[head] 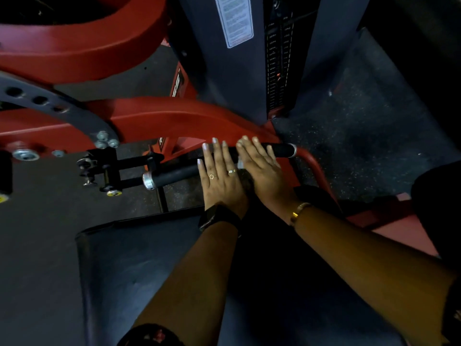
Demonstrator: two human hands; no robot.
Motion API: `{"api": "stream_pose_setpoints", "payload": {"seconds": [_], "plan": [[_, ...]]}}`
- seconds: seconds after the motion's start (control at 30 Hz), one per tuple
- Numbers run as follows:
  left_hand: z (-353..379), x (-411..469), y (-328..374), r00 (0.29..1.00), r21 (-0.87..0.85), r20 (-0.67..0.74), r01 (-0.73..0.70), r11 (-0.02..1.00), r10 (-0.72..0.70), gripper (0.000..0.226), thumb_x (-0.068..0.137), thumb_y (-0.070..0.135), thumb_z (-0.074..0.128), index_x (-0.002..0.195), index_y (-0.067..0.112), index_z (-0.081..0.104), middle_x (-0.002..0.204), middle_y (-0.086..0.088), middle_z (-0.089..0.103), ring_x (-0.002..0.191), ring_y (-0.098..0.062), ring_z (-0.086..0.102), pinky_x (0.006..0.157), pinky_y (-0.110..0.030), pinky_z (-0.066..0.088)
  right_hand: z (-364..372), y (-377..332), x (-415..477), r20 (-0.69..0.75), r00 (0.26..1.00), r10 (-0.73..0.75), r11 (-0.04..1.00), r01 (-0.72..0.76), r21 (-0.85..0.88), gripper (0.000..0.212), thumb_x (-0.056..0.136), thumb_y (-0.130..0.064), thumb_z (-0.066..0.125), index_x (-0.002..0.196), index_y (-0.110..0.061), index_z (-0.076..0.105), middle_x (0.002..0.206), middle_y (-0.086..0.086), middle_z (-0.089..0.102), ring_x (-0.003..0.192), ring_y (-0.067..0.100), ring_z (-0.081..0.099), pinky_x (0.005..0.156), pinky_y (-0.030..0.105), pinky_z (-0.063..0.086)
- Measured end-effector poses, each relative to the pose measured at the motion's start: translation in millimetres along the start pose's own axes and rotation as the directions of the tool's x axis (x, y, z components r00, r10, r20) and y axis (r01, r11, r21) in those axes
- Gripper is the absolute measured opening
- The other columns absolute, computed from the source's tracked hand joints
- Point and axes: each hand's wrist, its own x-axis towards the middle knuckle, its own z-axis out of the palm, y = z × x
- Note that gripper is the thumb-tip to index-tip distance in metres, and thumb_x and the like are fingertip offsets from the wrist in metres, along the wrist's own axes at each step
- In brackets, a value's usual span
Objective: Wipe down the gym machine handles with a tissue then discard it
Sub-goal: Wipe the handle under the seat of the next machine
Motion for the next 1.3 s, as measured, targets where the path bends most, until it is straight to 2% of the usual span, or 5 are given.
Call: {"api": "stream_pose_setpoints", "payload": {"seconds": [0.17, 0.4, 0.6, 0.8, 1.3], "plan": [[-6.1, 3.0, 1.0, 0.998, 0.026, 0.057, 0.002, 1.0, -0.003, 0.094, 0.08, 0.049, 0.043, 0.151, 0.002, 0.004, 0.16, -0.017, 0.015, 0.146, -0.037, 0.004, 0.116, -0.045, -0.013, -13.2, 21.2, 21.5, 0.1, 0.916, 0.389, 0.91, -0.399, 0.113, 0.069, 0.082, 0.022, 0.037, 0.147, -0.002, 0.031, 0.155, 0.014, 0.027, 0.147, 0.028, 0.013, 0.119, 0.049, 0.01], [-5.9, 2.0, -0.6, 0.998, 0.018, 0.026, -0.05, 0.999, 0.05, 0.081, 0.088, 0.043, 0.042, 0.15, 0.001, 0.012, 0.158, -0.018, 0.022, 0.146, -0.037, 0.007, 0.119, -0.048, -0.002, -13.5, 7.4, -4.5, 0.045, 0.999, 0.02, 0.999, -0.022, 0.048, 0.063, 0.086, 0.011, 0.026, 0.147, -0.005, 0.032, 0.155, 0.012, 0.026, 0.145, 0.023, 0.016, 0.118, 0.04, 0.013], [-9.5, 1.8, 0.6, 0.985, 0.033, 0.045, -0.166, 0.986, 0.165, 0.082, 0.082, 0.043, 0.031, 0.149, -0.001, 0.019, 0.158, -0.018, 0.021, 0.145, -0.033, 0.006, 0.117, -0.043, -0.002, -15.6, 34.3, 19.5, 0.183, 0.902, 0.39, 0.903, -0.414, 0.115, 0.07, 0.085, 0.021, 0.033, 0.149, -0.003, 0.021, 0.158, 0.016, 0.018, 0.147, 0.027, 0.011, 0.12, 0.038, 0.012], [-1.8, 2.5, -0.8, 0.989, 0.162, 0.04, -0.148, 0.976, 0.143, 0.079, 0.093, 0.038, 0.043, 0.152, 0.003, 0.006, 0.16, -0.015, 0.012, 0.147, -0.03, 0.002, 0.119, -0.043, -0.007, -18.6, -5.9, -0.4, 0.12, 0.992, 0.036, 0.978, -0.06, 0.199, 0.062, 0.089, -0.01, 0.012, 0.148, -0.007, 0.029, 0.155, 0.011, 0.028, 0.145, 0.018, 0.015, 0.12, 0.036, 0.01], [-10.9, 6.6, 15.4, 0.998, -0.137, 0.056, -0.021, 0.99, 0.028, 0.092, 0.071, 0.041, 0.061, 0.15, 0.008, 0.027, 0.157, -0.01, 0.028, 0.147, -0.029, 0.014, 0.117, -0.046, -0.005, -22.4, 37.4, -8.4, 0.104, 0.976, 0.191, 0.97, -0.204, 0.131, 0.071, 0.084, 0.023, 0.037, 0.149, -0.005, 0.026, 0.156, 0.012, 0.023, 0.145, 0.023, 0.019, 0.118, 0.03, 0.013]]}}
